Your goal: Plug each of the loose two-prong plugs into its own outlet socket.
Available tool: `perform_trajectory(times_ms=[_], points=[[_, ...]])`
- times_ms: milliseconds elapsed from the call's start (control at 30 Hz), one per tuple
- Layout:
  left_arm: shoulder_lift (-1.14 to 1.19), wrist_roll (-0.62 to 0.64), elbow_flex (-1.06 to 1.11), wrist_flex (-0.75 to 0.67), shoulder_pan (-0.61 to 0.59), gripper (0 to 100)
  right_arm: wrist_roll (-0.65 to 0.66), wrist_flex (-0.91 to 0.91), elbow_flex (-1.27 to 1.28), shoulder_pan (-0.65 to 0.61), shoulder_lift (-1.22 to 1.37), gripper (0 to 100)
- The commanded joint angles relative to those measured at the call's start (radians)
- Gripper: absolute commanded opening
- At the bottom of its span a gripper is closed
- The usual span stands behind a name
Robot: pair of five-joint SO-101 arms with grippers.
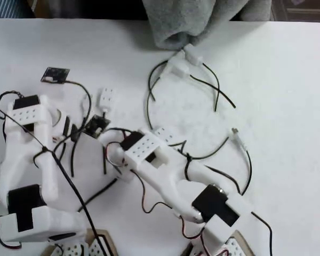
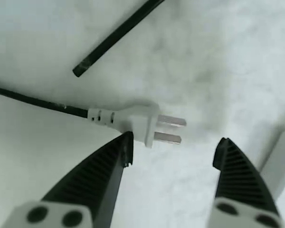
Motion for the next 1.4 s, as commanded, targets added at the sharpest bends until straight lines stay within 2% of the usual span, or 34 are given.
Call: perform_trajectory(times_ms=[0, 167, 367, 600, 800, 1000, 1167, 1367], points=[[-0.042, 0.009, -0.043, 0.000, -0.022, 20, 0.005, 0.077, 0.005, 0.024, 0.005, 27.6], [-0.042, 0.009, -0.043, 0.005, -0.019, 20, 0.006, 0.082, 0.046, 0.054, 0.002, 27.6], [-0.036, 0.005, -0.034, 0.015, 0.012, 20, 0.029, 0.085, 0.051, 0.168, -0.038, 27.6], [-0.038, 0.005, -0.035, 0.129, 0.147, 20, 0.054, 0.113, 0.077, 0.390, -0.283, 27.6], [-0.036, 0.005, -0.026, 0.164, 0.298, 20, 0.052, -0.071, 0.206, 0.542, -0.367, 27.6], [-0.036, 0.000, 0.061, 0.121, 0.501, 20, 0.052, -0.222, 0.287, 0.558, -0.367, 27.6], [-0.033, -0.002, 0.150, -0.017, 0.536, 20, 0.052, -0.278, 0.316, 0.559, -0.367, 27.6], [0.058, -0.064, 0.157, -0.029, 0.585, 20, 0.052, -0.285, 0.319, 0.559, -0.367, 27.6]])
